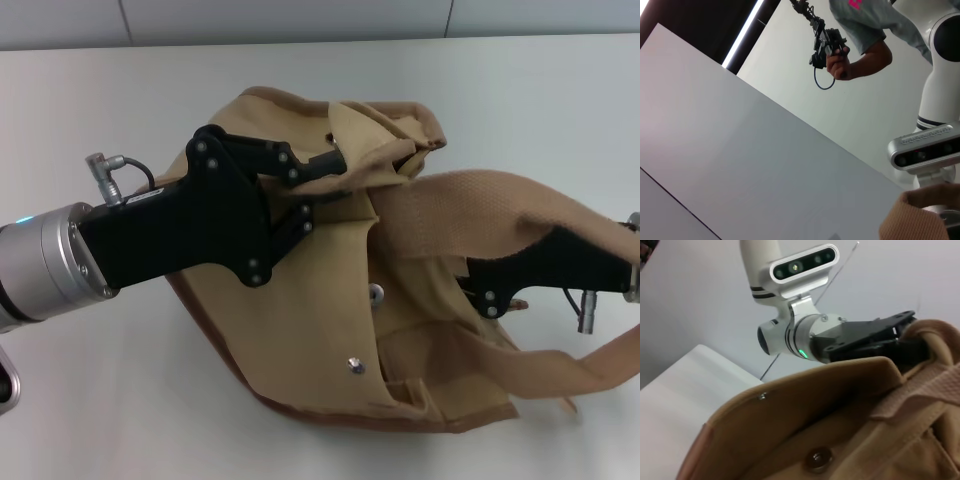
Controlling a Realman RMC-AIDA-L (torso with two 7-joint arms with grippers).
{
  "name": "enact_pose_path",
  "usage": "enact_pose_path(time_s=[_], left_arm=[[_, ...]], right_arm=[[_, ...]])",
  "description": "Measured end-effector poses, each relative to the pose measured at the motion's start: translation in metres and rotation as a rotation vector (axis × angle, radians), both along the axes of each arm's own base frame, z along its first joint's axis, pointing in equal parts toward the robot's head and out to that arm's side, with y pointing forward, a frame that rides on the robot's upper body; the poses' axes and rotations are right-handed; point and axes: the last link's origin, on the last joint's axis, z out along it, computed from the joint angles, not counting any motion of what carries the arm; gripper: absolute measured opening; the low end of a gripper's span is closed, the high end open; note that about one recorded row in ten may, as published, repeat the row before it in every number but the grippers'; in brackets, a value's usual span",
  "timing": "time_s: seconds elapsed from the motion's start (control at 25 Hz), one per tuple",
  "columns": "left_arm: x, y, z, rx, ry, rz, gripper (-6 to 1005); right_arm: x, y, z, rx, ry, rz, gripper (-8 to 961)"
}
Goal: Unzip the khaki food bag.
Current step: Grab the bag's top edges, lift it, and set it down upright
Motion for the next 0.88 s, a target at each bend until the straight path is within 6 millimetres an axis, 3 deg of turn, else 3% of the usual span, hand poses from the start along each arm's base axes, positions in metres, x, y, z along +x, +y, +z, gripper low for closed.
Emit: enact_pose_path(time_s=[0.24,0.68,0.88], left_arm=[[0.000,0.000,0.000,-0.001,0.000,0.001,78],[-0.001,0.001,0.002,0.006,-0.005,0.008,78],[-0.002,0.001,0.003,0.012,-0.012,0.016,78]], right_arm=[[-0.003,-0.003,-0.005,0.007,0.051,0.013,205],[0.003,-0.006,-0.002,0.041,0.125,-0.040,6],[0.011,-0.013,0.000,0.037,0.124,-0.064,3]])
